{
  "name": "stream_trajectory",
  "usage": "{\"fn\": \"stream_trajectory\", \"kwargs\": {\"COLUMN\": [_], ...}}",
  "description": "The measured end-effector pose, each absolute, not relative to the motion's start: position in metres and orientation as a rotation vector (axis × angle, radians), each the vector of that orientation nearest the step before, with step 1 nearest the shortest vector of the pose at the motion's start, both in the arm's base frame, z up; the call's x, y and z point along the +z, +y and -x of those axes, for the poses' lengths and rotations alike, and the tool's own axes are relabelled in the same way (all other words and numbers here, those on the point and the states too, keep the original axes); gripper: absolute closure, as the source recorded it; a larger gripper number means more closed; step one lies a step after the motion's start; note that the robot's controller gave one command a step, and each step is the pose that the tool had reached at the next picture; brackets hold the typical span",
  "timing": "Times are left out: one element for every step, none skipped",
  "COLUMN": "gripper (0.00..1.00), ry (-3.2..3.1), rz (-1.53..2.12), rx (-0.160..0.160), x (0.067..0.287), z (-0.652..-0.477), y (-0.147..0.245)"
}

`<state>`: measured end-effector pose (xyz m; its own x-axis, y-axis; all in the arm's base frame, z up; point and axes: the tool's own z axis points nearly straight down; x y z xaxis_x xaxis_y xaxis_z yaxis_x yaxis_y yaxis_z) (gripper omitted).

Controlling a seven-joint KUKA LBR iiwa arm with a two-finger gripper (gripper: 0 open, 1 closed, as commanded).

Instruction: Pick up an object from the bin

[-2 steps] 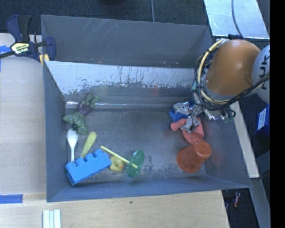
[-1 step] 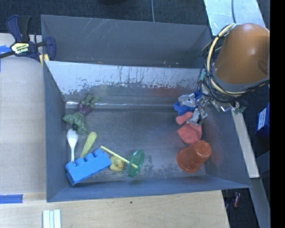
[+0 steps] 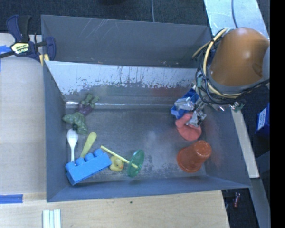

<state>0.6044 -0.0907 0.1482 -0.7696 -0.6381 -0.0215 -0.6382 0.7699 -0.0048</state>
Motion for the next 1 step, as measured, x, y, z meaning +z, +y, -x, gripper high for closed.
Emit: {"fn": "stream_trajectory", "kwargs": {"gripper": [1.00], "ry": [2.873], "rz": [1.215], "rx": [0.005], "x": [0.2018], "z": [-0.5998], "y": [-0.0886]}}
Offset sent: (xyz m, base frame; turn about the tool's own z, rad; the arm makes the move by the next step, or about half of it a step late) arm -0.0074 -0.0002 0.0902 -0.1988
